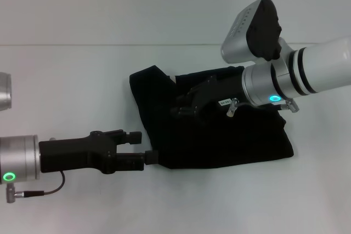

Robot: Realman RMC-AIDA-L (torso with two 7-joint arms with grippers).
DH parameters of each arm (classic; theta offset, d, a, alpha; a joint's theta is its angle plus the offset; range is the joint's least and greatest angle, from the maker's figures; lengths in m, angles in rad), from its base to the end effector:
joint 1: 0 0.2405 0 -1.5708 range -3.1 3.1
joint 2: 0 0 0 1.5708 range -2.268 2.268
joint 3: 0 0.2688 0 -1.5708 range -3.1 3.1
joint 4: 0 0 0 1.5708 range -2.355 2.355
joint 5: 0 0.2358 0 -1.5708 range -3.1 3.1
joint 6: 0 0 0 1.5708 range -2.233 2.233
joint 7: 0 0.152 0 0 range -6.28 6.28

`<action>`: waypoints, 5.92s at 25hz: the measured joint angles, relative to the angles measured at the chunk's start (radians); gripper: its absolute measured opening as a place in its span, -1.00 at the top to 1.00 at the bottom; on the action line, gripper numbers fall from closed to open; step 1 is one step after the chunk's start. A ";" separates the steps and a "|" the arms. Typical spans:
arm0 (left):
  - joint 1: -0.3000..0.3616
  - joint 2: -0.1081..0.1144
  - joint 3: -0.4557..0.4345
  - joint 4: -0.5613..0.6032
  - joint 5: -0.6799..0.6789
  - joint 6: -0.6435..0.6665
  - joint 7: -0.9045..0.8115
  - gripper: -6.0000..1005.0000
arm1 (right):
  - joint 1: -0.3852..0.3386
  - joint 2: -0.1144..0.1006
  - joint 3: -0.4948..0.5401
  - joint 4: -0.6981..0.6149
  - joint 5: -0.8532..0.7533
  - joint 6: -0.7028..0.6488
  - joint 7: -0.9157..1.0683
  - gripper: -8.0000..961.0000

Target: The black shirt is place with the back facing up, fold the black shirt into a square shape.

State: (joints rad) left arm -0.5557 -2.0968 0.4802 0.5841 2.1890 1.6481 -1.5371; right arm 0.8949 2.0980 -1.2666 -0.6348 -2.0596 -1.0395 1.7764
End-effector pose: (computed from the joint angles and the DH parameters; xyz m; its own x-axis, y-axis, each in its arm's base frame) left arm -0.2950 0.3395 -0.0234 0.6458 0.5616 0.5173 0.6349 -0.7713 0.0447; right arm 0.1511 0.4511 -0.1000 0.9584 -0.2614 -0.1146 -0.2826 -0.9249 -0.2544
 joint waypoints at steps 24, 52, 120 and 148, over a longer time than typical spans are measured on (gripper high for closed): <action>-0.009 0.003 0.003 -0.016 0.003 -0.018 0.000 -0.76 | -0.008 -0.001 -0.023 -0.009 0.005 0.008 -0.006 0.91; -0.019 0.004 0.001 -0.018 0.000 -0.011 -0.014 -0.76 | -0.079 -0.012 0.204 -0.024 0.039 0.244 0.029 0.96; -0.042 0.015 0.006 -0.016 0.011 -0.012 -0.041 -0.76 | -0.147 -0.183 0.389 0.227 -0.054 -0.143 0.385 0.28; -0.060 0.010 0.008 -0.018 0.008 -0.009 -0.051 -0.76 | -0.223 -0.223 0.509 0.099 -0.147 -0.415 0.374 0.91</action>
State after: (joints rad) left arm -0.6160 -2.0869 0.4879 0.5660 2.1965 1.6391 -1.5880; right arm 0.6723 1.8750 -0.7577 -0.5359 -2.2067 -1.4547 2.1500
